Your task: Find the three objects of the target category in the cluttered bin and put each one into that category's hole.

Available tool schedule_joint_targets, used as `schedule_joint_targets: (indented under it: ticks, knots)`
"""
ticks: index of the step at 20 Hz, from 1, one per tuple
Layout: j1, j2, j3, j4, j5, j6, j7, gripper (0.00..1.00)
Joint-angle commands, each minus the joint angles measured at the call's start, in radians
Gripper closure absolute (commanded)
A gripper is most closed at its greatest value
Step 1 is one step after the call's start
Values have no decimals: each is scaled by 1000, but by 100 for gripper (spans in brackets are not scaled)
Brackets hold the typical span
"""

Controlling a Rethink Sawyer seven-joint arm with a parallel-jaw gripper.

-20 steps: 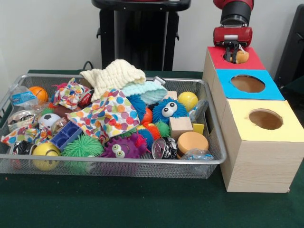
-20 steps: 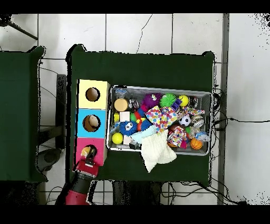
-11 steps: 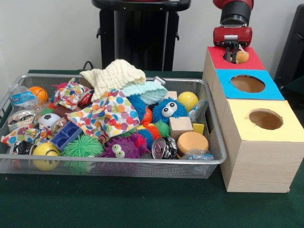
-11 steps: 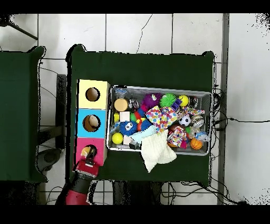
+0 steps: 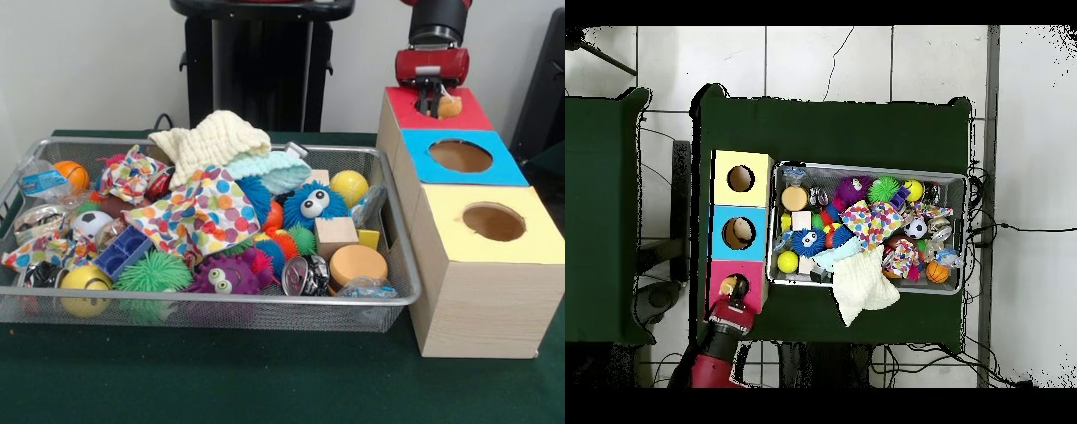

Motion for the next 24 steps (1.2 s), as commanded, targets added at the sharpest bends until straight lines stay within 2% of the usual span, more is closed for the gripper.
schedule_joint_targets:
  ticks: [1, 14, 19, 24]
  knots:
    - [-112, -15, 264, 102, -238, 538, -18, 100]
    - [-140, -36, 257, 89, -333, 601, 17, 100]
    - [-202, -76, 283, 95, -410, 651, 5, 100]
    - [-321, -176, 345, 134, -474, 774, 23, 100]
